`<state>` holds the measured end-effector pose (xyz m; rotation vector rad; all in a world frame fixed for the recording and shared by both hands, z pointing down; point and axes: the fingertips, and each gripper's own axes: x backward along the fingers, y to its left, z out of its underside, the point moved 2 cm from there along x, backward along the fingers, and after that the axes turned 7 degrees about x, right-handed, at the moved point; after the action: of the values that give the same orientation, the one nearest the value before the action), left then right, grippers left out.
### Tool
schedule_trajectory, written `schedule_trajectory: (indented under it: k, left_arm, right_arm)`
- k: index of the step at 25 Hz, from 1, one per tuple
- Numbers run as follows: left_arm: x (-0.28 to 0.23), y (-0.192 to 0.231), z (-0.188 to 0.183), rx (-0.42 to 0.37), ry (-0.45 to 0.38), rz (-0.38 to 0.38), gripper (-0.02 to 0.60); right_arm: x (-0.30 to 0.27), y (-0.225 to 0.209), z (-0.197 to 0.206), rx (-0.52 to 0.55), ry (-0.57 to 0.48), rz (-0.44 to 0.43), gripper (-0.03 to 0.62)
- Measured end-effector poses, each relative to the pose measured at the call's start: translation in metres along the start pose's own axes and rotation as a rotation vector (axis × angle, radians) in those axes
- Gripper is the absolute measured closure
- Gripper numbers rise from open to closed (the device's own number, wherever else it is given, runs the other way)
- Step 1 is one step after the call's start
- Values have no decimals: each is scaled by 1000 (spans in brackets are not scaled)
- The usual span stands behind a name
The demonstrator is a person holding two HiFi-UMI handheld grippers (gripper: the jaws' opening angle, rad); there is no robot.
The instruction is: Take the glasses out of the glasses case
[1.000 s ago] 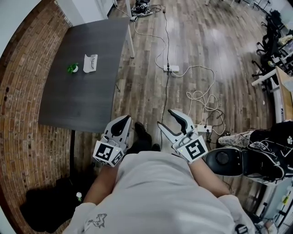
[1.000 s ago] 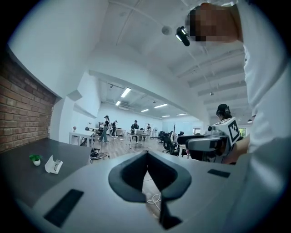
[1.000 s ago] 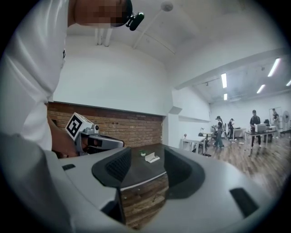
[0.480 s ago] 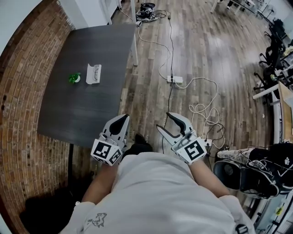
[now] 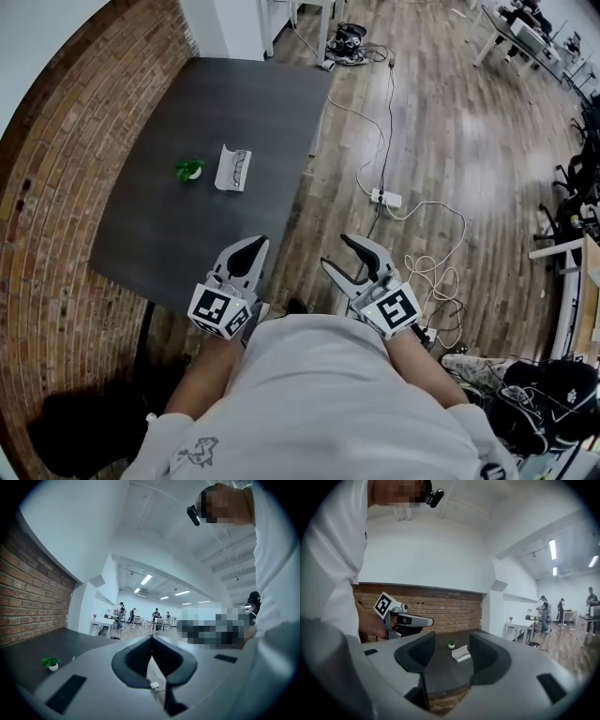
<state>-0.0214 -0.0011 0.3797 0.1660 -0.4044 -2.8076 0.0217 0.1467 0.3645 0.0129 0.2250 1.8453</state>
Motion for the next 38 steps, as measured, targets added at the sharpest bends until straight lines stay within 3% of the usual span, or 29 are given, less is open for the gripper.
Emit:
schedule_trajectory:
  k: [6,13,20,30,38]
  left_arm:
    - [11,30,-7,20,-22,-84,571]
    - [28,59,-5,49,-56,-204,571]
    - [28,83,-4,30,-60,-327,571]
    - [-17,128,-18,57,-97,-548,571]
    - [-82,143,-21,84,-114,-672,571]
  right_arm:
    - [-44,-7,-7,10,-7,-85,362]
    - [-98,1,-6,25,-13,-249,362]
    - [-158,-6,-6,36,-47,-399,362]
    - [-229,-67,-3,37,-76,-627,362]
    - [-264,-128,12,57,-79,-776,364]
